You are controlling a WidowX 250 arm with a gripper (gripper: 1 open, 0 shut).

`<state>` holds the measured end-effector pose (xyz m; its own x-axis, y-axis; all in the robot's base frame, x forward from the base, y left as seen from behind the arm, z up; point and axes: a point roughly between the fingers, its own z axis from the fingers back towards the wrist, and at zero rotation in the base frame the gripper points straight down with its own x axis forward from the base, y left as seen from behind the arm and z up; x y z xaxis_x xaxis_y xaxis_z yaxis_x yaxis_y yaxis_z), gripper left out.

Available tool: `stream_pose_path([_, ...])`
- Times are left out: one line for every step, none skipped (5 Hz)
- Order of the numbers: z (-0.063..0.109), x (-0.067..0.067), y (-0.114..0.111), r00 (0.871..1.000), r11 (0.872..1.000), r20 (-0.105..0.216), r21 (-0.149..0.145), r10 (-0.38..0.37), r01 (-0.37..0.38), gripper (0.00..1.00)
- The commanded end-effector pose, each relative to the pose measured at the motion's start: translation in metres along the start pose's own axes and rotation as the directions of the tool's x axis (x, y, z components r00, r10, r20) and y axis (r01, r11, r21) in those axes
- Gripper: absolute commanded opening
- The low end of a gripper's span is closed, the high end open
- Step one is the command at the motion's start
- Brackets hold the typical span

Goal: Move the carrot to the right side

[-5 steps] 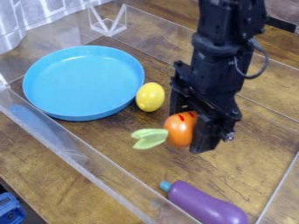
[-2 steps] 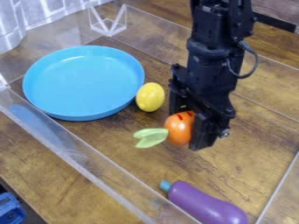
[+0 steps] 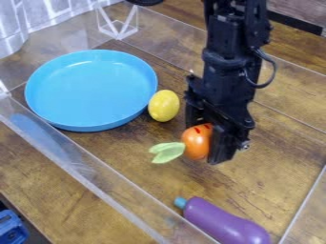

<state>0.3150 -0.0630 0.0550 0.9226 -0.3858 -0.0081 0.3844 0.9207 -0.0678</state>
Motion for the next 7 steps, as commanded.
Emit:
stream_pose_path([0.013, 0.013, 0.010, 0.998, 1.000, 0.060, 0.006, 0.019, -0.019, 0.00])
stream_pose_path([0.008, 0.016, 0.012, 0.998, 1.000, 0.057, 0.002, 0.025, -0.025, 0.00])
stream_pose_path([0.006, 0.018, 0.015, 0.998, 0.999, 0.055, 0.000, 0.032, -0.032, 1.00])
stream_pose_path([0.010, 0.020, 0.018, 0.998, 0.999, 0.060, 0.013, 0.036, -0.036, 1.00])
stream_pose_path([0.016, 0.023, 0.022, 0.996, 0.999, 0.077, 0.024, 0.044, -0.046, 1.00])
stream_pose_path([0.022, 0.024, 0.025, 0.994, 0.998, 0.093, 0.032, 0.051, -0.054, 1.00])
stream_pose_path([0.026, 0.026, 0.028, 0.993, 0.998, 0.108, 0.034, 0.057, -0.061, 1.00])
